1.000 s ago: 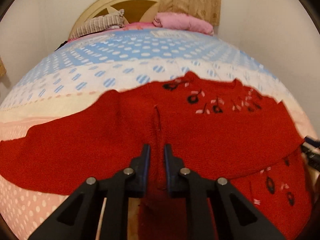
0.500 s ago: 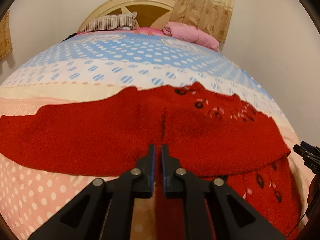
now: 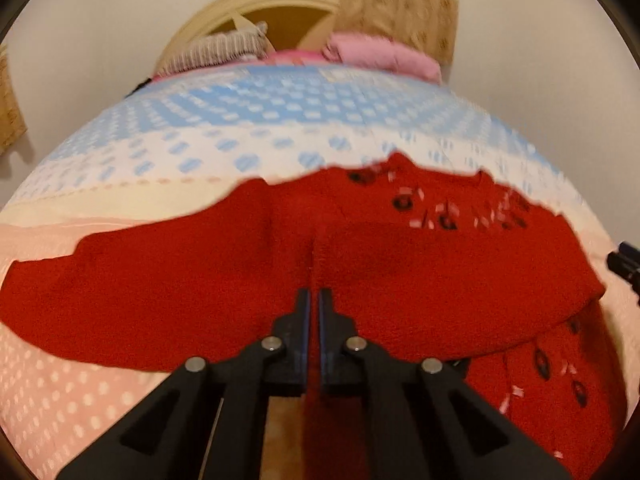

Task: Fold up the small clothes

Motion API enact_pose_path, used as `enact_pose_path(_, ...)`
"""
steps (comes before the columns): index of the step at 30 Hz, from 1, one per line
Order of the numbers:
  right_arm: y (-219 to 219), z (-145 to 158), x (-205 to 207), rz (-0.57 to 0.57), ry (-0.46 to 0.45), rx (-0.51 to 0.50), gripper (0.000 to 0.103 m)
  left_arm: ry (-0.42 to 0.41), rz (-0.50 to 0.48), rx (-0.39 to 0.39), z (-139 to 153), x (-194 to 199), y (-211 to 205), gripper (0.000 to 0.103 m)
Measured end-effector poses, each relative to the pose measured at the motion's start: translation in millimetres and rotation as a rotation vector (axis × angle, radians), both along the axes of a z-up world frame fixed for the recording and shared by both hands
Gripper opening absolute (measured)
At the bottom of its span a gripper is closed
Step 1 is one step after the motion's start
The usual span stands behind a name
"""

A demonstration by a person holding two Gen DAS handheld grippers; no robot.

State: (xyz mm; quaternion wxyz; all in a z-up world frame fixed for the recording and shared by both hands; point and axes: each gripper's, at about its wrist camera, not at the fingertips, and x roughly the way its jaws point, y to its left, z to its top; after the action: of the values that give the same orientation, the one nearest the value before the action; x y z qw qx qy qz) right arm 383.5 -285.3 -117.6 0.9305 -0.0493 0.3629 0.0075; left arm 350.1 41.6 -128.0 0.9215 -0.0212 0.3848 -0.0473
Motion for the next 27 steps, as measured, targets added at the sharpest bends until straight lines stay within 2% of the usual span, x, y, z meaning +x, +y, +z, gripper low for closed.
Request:
enact_pose_path(3,6.8,1.5,3.5,0.021,-0.004,0.008,0.061,-0.025,0.002,0.016,4.4,-11.3,2.4,0.004)
enact_pose_path(6,11.3,-9.4,10.5,0.033,0.027,0.012,0.061,-0.008,0.000,0.039,-5.8,-11.2,3.1,0.004)
enact_pose_path(8,10.4,-24.3,18.1,0.019,0.070,0.001,0.061,0.011,0.012,0.053,-14.4,-5.1,3.1,0.004)
enact_pose_path(11,7.5,-63.7,36.4,-0.012,0.232,-0.065,0.062,0.027,0.016,0.051,-19.0,-2.9,1.8,0.011)
enact_pose_path(12,3.8,-62.1,34.8,-0.016,0.202,-0.042,0.066,0.022,0.011,0.036,-16.9,-4.0,2.4,0.013)
enact_pose_path(13,1.3,-57.7,33.6,-0.036,0.198,-0.039,0.066,0.015,0.008,0.032,-14.9,-6.0,3.1,0.026)
enact_pose_path(14,1.3,-54.5,34.1,-0.042,0.215,-0.045,0.066,0.013,0.012,0.041,-14.6,-7.3,3.6,0.052)
enact_pose_path(16,9.5,-42.1,31.9,-0.032,0.199,-0.051,0.066,-0.011,0.042,0.071,-12.3,-14.1,7.6,0.074)
enact_pose_path(20,48.1,-21.4,30.3,0.067,0.149,-0.048,0.066,-0.005,0.051,0.060,-10.2,-21.7,21.0,0.074)
enact_pose_path(22,66.1,-21.8,33.5,0.108,0.142,-0.026,0.066,-0.005,0.076,0.069,-8.2,-28.7,33.1,0.074)
enact_pose_path(25,87.7,-43.6,46.0,0.153,0.222,0.024,0.066,-0.002,0.108,0.090,-7.3,-37.7,51.2,0.074)
enact_pose_path(27,99.6,-61.6,48.4,0.136,0.274,-0.033,0.066,0.002,0.135,0.115,-8.1,-46.2,70.1,0.074)
